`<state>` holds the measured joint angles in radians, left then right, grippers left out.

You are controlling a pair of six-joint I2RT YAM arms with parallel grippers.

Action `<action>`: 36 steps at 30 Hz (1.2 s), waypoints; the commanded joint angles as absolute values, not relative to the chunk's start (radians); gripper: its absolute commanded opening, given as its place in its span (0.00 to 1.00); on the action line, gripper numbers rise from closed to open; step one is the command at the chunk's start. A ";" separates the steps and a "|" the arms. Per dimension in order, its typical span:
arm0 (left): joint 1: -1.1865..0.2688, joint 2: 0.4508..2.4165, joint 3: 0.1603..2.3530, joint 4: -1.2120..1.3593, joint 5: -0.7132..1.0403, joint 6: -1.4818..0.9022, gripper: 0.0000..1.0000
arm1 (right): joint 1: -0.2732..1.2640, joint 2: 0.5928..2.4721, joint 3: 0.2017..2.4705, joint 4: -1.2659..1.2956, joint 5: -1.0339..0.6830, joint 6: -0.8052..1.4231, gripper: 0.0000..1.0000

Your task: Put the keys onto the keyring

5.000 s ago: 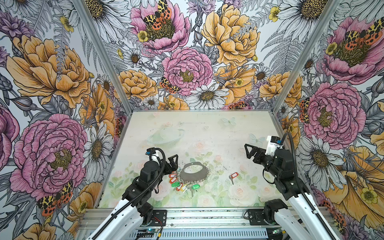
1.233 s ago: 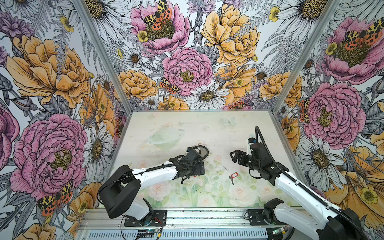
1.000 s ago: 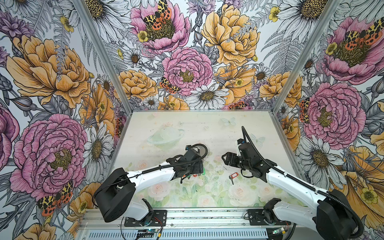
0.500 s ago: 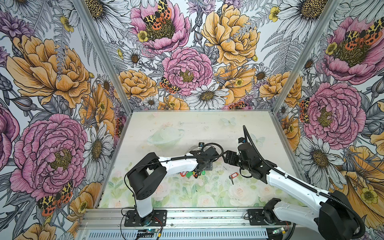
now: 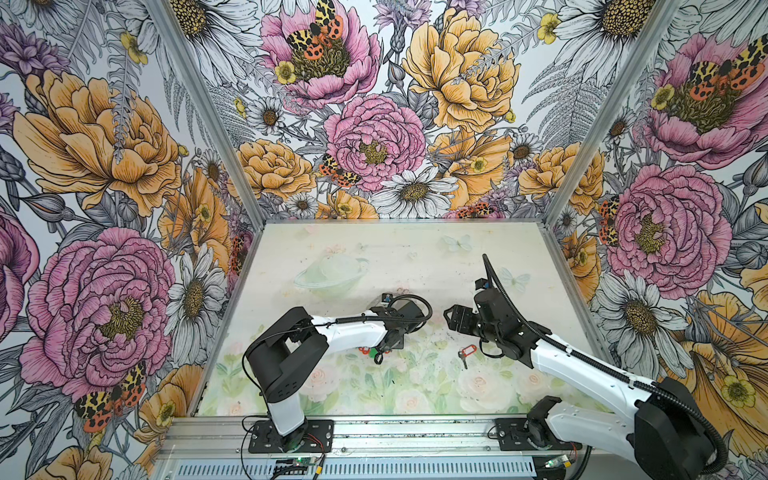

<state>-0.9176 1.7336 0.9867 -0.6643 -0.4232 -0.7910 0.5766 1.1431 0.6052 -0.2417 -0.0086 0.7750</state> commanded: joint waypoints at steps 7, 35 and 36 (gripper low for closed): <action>-0.878 1.528 0.817 -0.558 -0.420 -0.792 0.58 | 0.621 1.224 0.714 -0.222 -0.088 0.640 0.69; -0.654 1.247 0.443 -0.217 -0.142 -0.809 0.57 | 1.000 1.727 1.057 -0.219 0.033 0.277 0.44; -0.652 1.246 0.436 -0.210 -0.139 -0.811 0.57 | 1.001 1.744 1.066 -0.218 0.039 0.270 0.43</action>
<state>-0.6636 1.2495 0.4660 -0.2211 -0.1757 -0.7902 0.9920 1.7176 1.0252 -0.2382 -0.0067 0.3126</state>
